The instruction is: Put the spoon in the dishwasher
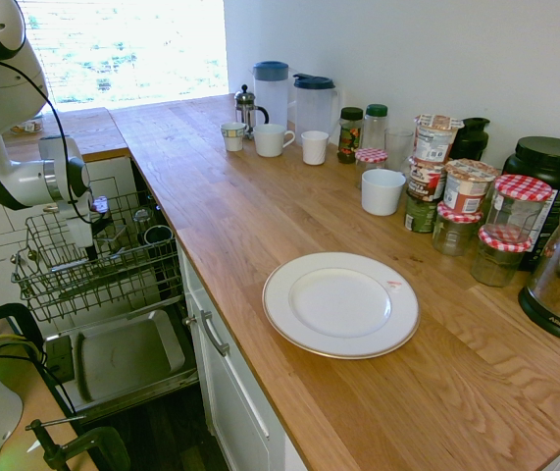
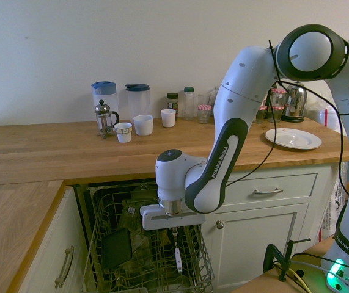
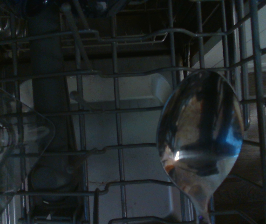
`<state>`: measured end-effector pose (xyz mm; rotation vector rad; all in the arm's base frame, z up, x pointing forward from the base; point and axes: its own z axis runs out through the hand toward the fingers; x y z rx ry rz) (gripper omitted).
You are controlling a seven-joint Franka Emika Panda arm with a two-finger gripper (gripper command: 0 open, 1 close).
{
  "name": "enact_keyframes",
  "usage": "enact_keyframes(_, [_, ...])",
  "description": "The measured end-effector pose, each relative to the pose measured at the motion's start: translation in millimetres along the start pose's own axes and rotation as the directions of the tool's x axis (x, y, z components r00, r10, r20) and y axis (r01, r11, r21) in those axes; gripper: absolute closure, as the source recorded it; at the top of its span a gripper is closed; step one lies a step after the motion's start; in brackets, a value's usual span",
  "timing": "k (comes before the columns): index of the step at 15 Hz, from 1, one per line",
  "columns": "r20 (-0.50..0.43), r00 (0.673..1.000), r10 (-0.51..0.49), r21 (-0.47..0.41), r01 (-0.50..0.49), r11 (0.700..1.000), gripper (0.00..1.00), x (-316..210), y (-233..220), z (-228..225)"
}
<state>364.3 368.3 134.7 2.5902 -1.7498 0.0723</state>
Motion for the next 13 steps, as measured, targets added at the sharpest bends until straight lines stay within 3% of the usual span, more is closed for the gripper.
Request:
enact_keyframes(8, [0.006,1.000,0.008,0.019,-0.008,1.000,0.00,4.0,-3.3,-8.4])
enact_keyframes(13, [-0.021,1.000,0.001,0.077,0.000,0.997,0.00,10.3,10.1,-73.1])
